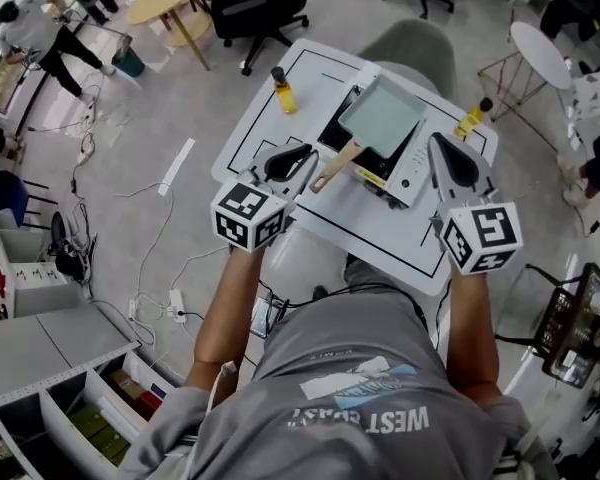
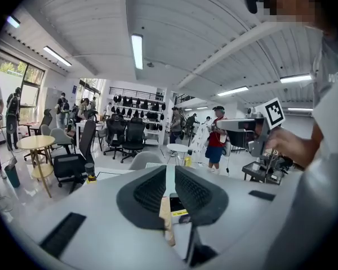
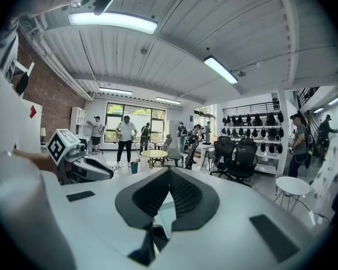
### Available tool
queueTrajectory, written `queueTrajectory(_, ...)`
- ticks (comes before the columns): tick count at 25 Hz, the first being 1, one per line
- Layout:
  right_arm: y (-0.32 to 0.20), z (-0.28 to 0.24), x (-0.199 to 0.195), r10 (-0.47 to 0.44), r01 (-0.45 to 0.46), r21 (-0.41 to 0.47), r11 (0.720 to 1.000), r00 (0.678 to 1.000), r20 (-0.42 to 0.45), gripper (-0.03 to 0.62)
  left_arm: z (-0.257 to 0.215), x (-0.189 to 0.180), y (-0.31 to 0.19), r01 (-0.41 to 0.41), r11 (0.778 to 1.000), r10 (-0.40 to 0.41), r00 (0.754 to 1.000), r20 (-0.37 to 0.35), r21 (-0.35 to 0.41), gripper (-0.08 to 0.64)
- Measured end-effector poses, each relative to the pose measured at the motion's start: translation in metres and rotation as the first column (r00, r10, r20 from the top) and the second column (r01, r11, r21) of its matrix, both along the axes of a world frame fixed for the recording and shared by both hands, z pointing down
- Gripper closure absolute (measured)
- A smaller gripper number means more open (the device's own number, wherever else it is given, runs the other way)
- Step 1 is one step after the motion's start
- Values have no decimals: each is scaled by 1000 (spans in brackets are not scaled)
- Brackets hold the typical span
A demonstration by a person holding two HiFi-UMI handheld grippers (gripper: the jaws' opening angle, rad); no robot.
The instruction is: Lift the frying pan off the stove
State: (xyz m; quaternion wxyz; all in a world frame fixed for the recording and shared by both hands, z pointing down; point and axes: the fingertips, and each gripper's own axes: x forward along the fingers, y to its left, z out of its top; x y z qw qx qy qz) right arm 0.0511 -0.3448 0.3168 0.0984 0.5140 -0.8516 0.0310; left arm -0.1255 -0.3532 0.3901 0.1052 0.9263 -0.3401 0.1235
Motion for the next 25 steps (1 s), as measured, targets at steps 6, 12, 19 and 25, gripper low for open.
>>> queueTrajectory(6, -27, 26, 20, 20, -20, -51, 998, 1000, 4, 580, 52, 31, -28, -55, 993, 61, 996, 62, -107, 455)
queueTrajectory(12, -39, 49, 38, 47, -46, -92, 995, 999, 14, 580, 102, 54, -43, -96, 971, 125, 984, 126, -217, 366)
queueTrajectory(19, -47, 74, 57, 82, -78, -134, 988, 996, 27, 580, 158, 71, -52, -120, 934, 207, 949, 239, -335, 263)
queueTrajectory(25, -56, 91, 65, 101, -92, -160, 983, 994, 51, 580, 189, 75, -56, -116, 918, 263, 894, 363, -380, 250)
